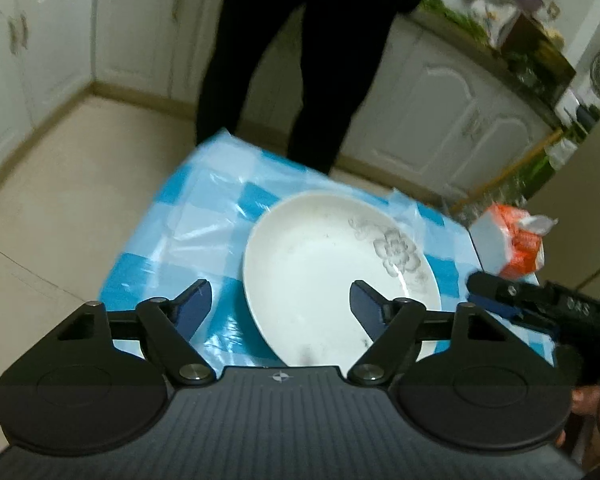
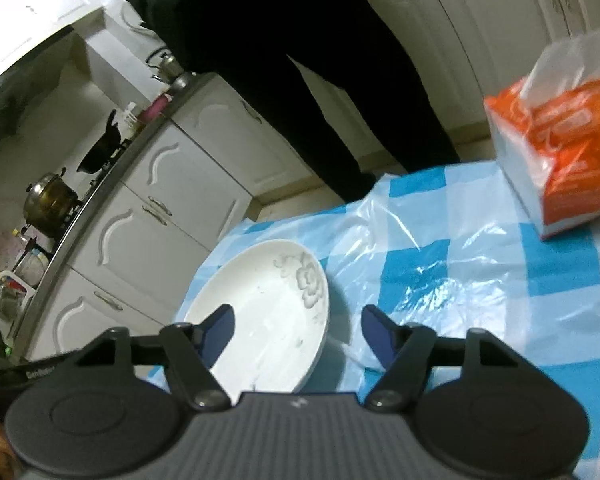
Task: Organize plates and bowls
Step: 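Move both grippers toward the other white grey-flower plate, then close the left gripper on the plate rim while the right gripper grips it, then lift the white plate off the cloth with both grippers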
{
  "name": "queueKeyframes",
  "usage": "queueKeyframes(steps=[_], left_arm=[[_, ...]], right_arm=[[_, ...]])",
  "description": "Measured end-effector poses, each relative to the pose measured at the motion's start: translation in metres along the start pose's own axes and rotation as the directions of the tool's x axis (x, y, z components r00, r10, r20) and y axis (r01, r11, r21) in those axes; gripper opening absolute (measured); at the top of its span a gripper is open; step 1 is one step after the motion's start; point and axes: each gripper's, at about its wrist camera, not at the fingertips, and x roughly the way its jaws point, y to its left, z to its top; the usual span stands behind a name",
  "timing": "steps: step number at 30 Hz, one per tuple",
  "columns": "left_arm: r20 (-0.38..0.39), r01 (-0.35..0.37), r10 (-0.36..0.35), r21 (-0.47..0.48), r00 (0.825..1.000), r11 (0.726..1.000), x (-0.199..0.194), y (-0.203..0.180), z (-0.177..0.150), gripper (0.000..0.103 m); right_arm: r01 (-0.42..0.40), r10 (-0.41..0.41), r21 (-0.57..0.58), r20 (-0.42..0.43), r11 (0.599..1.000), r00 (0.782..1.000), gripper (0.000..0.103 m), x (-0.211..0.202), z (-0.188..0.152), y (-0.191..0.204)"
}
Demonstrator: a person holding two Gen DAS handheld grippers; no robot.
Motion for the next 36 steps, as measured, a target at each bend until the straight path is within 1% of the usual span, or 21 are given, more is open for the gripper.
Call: queueKeyframes(steps=[1, 3, 5, 6, 8, 11, 14, 15, 18, 20, 25, 30, 36], left_arm=[[-0.014, -0.002, 0.002, -0.008, 1.0, 1.0, 0.005, 0.0, 0.001, 0.086], [-0.031, 0.0, 0.0, -0.008, 1.0, 1.0, 0.014, 0.0, 0.005, 0.074], [-0.052, 0.017, -0.017, 0.004, 0.999, 1.0, 0.021, -0.002, 0.006, 0.073], [-0.063, 0.016, -0.015, 0.009, 0.998, 1.0, 0.026, -0.003, 0.007, 0.07], [-0.089, 0.003, -0.001, 0.019, 0.996, 1.0, 0.033, -0.005, 0.007, 0.068], [-0.124, -0.001, 0.002, 0.012, 0.992, 1.0, 0.045, -0.004, 0.01, 0.058], [-0.127, 0.0, 0.002, 0.012, 0.992, 1.0, 0.049, 0.0, 0.009, 0.058], [-0.125, 0.004, -0.004, 0.006, 0.992, 1.0, 0.047, 0.0, 0.008, 0.054], [-0.112, 0.011, -0.012, -0.009, 0.994, 1.0, 0.047, 0.004, 0.007, 0.051], [-0.097, 0.013, -0.015, -0.023, 0.995, 1.0, 0.044, 0.007, 0.005, 0.048], [-0.038, 0.013, -0.013, -0.017, 0.999, 1.0, 0.038, 0.005, -0.002, 0.045], [-0.012, 0.024, -0.024, -0.018, 1.0, 1.0, 0.028, 0.002, -0.004, 0.043], [0.031, 0.038, -0.037, -0.012, 0.999, 0.999, 0.016, -0.002, -0.006, 0.043]], right_arm=[[-0.006, 0.007, 0.016, -0.016, 1.0, 1.0, 0.066, 0.005, 0.001, -0.003], [-0.019, 0.02, 0.032, -0.041, 0.999, 0.999, 0.064, 0.013, 0.004, -0.006], [-0.015, 0.017, 0.039, -0.059, 0.999, 0.998, 0.064, 0.018, 0.004, -0.008], [-0.016, 0.019, 0.043, -0.074, 0.999, 0.997, 0.063, 0.022, 0.005, -0.009], [-0.03, 0.036, 0.058, -0.101, 0.998, 0.994, 0.063, 0.026, 0.007, -0.011], [-0.019, 0.026, 0.047, -0.142, 0.999, 0.99, 0.063, 0.032, 0.012, -0.007], [-0.019, 0.026, 0.039, -0.165, 0.999, 0.986, 0.062, 0.036, 0.015, -0.005], [-0.027, 0.035, 0.043, -0.174, 0.999, 0.984, 0.061, 0.038, 0.015, -0.004], [-0.046, 0.055, 0.049, -0.198, 0.998, 0.979, 0.059, 0.044, 0.013, -0.002], [-0.037, 0.043, 0.038, -0.195, 0.999, 0.98, 0.063, 0.044, 0.012, 0.002], [-0.013, 0.009, -0.022, -0.168, 1.0, 0.986, 0.064, 0.042, 0.01, 0.013], [0.0, -0.009, -0.08, -0.121, 0.997, 0.993, 0.064, 0.035, 0.009, 0.02], [-0.008, 0.0, -0.122, -0.065, 0.993, 0.998, 0.064, 0.022, 0.005, 0.025]])
